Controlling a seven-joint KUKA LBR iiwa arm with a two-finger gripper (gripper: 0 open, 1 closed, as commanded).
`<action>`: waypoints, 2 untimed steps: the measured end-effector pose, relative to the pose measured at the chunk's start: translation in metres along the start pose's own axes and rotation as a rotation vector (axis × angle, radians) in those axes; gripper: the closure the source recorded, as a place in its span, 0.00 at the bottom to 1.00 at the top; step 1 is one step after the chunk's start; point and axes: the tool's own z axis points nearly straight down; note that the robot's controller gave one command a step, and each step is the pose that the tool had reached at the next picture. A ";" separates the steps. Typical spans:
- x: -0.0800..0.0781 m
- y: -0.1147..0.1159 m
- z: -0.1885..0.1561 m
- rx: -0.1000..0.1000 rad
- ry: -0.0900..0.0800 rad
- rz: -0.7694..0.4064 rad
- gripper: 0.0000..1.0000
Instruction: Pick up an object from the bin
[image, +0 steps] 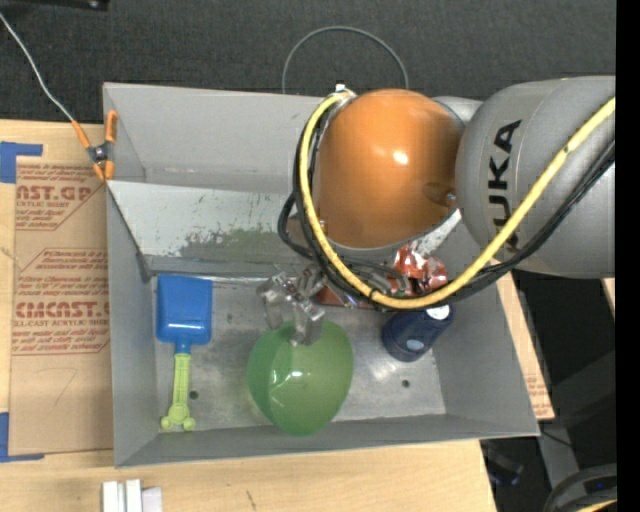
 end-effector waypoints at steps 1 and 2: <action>-0.020 0.015 -0.058 -0.001 0.003 0.043 1.00; 0.005 0.003 0.018 0.000 -0.003 -0.062 1.00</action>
Offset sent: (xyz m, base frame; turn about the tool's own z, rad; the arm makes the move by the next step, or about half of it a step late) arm -0.0102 -0.0098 -0.0444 -0.0975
